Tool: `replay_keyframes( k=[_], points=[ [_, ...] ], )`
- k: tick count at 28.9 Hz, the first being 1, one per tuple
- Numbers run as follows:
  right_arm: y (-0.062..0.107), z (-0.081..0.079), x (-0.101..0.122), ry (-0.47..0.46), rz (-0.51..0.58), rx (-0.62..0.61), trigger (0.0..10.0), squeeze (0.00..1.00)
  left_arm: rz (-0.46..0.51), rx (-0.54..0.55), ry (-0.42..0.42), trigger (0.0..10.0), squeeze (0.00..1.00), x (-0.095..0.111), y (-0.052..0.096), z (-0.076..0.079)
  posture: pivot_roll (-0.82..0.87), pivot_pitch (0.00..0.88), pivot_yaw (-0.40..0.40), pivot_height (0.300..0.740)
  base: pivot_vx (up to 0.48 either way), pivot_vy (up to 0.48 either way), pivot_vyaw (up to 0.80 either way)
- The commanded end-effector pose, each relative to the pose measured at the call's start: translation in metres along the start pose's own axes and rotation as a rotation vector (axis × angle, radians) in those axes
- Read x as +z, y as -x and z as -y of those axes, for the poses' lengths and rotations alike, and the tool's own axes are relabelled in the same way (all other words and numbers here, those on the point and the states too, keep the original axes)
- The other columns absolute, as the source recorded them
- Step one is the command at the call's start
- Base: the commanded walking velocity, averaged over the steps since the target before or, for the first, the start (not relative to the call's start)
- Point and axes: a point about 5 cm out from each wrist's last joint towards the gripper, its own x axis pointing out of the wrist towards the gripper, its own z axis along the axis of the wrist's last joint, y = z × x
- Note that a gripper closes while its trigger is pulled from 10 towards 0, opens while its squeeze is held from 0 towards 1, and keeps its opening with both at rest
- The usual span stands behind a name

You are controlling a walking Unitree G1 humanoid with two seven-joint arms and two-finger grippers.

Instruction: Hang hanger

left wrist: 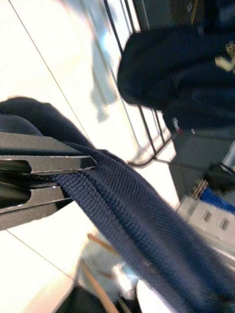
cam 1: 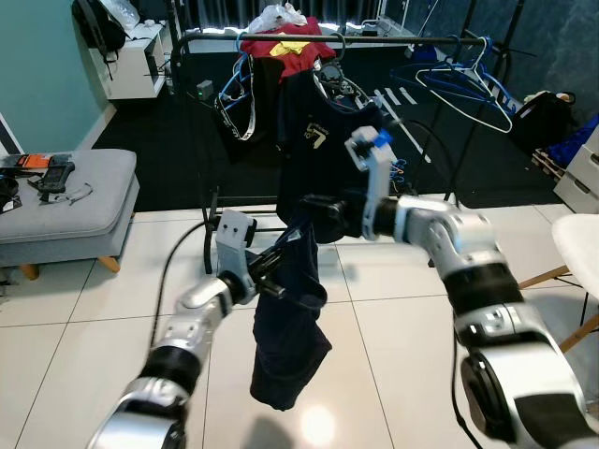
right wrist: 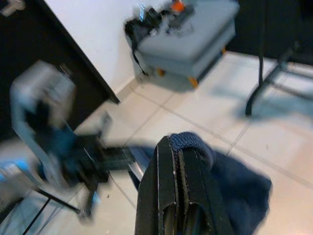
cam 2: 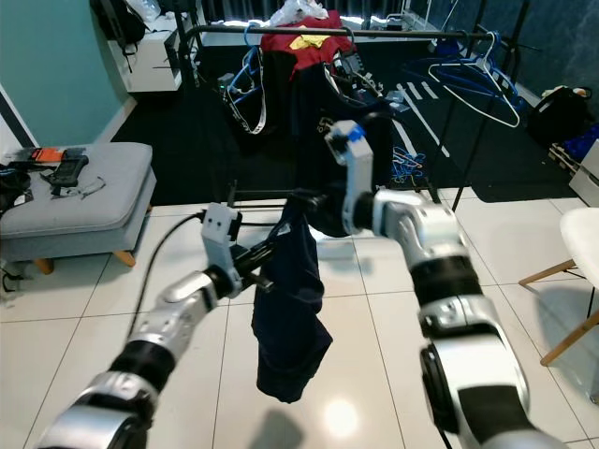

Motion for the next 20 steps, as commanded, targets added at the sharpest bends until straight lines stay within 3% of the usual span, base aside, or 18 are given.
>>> replay_keyframes(
  k=[1, 7, 8, 10, 11, 12, 13, 14, 18, 19, 20],
  points=[
    [0.003, -0.002, -0.001, 0.017, 0.014, 0.010, 9.8, 1.00, -0.051, 0.001, -0.020, 0.0, 0.00, 0.001, 0.007, -0.004, -0.06, 0.054, -0.011, 0.740, 0.000, 0.000, 0.00],
    [0.006, 0.008, -0.026, -0.008, 0.036, -0.109, 10.0, 1.00, -0.109, -0.011, -0.028, 0.0, 0.00, 0.007, 0.018, -0.007, -0.03, 0.040, 0.017, 0.740, 0.000, 0.000, 0.00],
    [0.009, 0.014, -0.034, -0.011, 0.052, -0.176, 10.0, 0.05, -0.130, -0.006, -0.022, 0.0, 0.00, 0.006, 0.020, -0.008, -0.02, 0.035, 0.026, 0.740, 0.000, 0.000, 0.00],
    [0.009, 0.014, -0.034, -0.011, 0.052, -0.176, 10.0, 0.05, -0.130, -0.006, -0.022, 0.0, 0.00, 0.006, 0.020, -0.008, -0.02, 0.035, 0.026, 0.740, 0.000, 0.000, 0.00],
    [0.016, 0.022, -0.040, -0.023, 0.087, -0.255, 10.0, 0.00, -0.162, -0.006, -0.016, 0.0, 0.00, 0.002, 0.025, -0.007, -0.02, 0.037, 0.032, 0.740, 0.000, 0.000, 0.00],
    [0.025, 0.027, -0.043, -0.033, 0.145, -0.321, 10.0, 0.42, -0.197, -0.013, -0.004, 0.0, 0.00, -0.004, 0.031, -0.004, -0.02, 0.040, 0.041, 0.740, 0.000, 0.000, 0.00],
    [0.025, 0.027, -0.043, -0.033, 0.145, -0.321, 10.0, 0.42, -0.197, -0.013, -0.004, 0.0, 0.00, -0.004, 0.031, -0.004, -0.02, 0.040, 0.041, 0.740, 0.000, 0.000, 0.00],
    [0.033, 0.031, -0.047, -0.033, 0.186, -0.377, 10.0, 1.00, -0.228, -0.023, 0.020, 0.0, 0.00, -0.012, 0.038, 0.000, -0.01, 0.039, 0.039, 0.740, 0.000, 0.000, 0.00],
    [0.046, 0.037, -0.048, 0.016, 0.281, -0.522, 10.0, 1.00, -0.265, -0.028, 0.057, 0.0, 0.00, -0.022, 0.046, 0.008, 0.00, 0.039, 0.028, 0.740, 0.000, 0.000, 0.00],
    [0.054, 0.042, -0.044, 0.030, 0.363, -0.631, 10.0, 0.00, -0.274, -0.007, 0.077, 0.0, 0.00, -0.025, 0.047, 0.009, 0.00, 0.040, 0.020, 0.740, 0.000, 0.000, 0.00],
    [0.054, 0.042, -0.044, 0.030, 0.363, -0.631, 10.0, 0.00, -0.274, -0.007, 0.077, 0.0, 0.00, -0.025, 0.047, 0.009, 0.00, 0.040, 0.020, 0.740, 0.000, 0.000, 0.00]
  ],
)
